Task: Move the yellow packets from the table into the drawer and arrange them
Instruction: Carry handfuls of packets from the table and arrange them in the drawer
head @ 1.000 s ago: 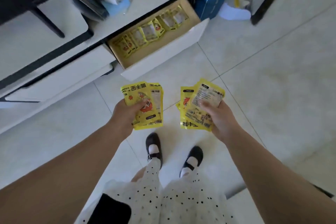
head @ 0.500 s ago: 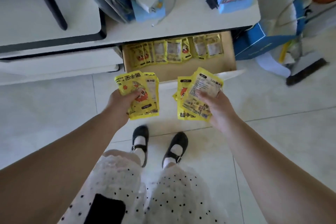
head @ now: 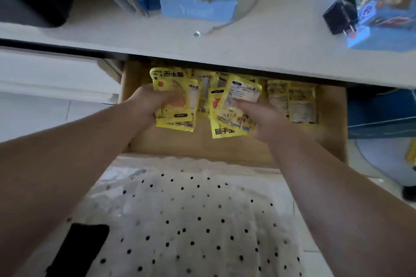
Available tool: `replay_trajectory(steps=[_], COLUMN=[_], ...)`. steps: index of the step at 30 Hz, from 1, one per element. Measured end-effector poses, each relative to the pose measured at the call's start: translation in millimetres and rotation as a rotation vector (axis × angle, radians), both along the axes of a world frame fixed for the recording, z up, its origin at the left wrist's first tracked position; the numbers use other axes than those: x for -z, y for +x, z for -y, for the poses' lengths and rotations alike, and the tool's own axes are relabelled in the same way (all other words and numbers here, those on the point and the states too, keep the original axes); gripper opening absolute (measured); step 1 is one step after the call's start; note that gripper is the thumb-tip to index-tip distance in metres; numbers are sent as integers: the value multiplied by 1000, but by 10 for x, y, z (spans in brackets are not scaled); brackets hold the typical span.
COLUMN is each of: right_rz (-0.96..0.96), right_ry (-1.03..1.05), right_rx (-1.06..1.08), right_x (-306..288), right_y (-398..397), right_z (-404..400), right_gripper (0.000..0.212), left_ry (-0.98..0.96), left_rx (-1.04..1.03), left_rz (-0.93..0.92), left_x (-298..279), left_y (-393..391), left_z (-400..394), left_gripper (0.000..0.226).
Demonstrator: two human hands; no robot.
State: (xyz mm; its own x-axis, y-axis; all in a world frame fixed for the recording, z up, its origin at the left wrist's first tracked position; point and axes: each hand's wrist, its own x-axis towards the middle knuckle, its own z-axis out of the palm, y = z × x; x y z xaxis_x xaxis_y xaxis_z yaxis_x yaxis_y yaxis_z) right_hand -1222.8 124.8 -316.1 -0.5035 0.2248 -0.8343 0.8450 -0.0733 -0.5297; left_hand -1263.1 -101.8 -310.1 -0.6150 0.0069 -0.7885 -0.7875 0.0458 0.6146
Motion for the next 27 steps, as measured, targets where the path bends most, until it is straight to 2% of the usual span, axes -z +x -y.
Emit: replay_trajectory(steps=[2,5,7,9,12,14,17,20,22,24,27], right_rz=[-25,-72,-104,-150,-226,-258,-291,-286,-284,-260,-229], right_ry=[3,25,15,-12,60,116,173,258,316,329,362], right_rx=[16,43,43,77,96,89,39,-1,-12,-23,-19], right_x=[265,423,461,498,502,501,494,387,325,245,179], right_y=[-112,-222,-239,-230,-221,-231,-237,-225,-224,-206,-174], right_z=[-42,-53,-38,-10,51,67,77,98,59,35,32], right_gripper=[78,55,39,32,42,48,55,65,70,76,77], left_ry=[21,0,-70,-221,-551,-700,-910,-1069,-1105,-1046,-962], left_rx=[-16,-55,-49,7,164,263,389,488,647,858,1234], left_rz=[-20,-62,-105,-171,-317,-404,-429,-550,-695,-815,-901], left_x=[221,431,485,470,426,404,424,397,383,411,519], left_y=[-87,-160,-174,-186,-221,-260,-259,-156,-47,66,208], left_z=[-40,-74,-93,-123,-161,-183,-173,-177,-191,-195,-210], left_gripper=[32,32,31,36,45,66,88,84,72,64,77])
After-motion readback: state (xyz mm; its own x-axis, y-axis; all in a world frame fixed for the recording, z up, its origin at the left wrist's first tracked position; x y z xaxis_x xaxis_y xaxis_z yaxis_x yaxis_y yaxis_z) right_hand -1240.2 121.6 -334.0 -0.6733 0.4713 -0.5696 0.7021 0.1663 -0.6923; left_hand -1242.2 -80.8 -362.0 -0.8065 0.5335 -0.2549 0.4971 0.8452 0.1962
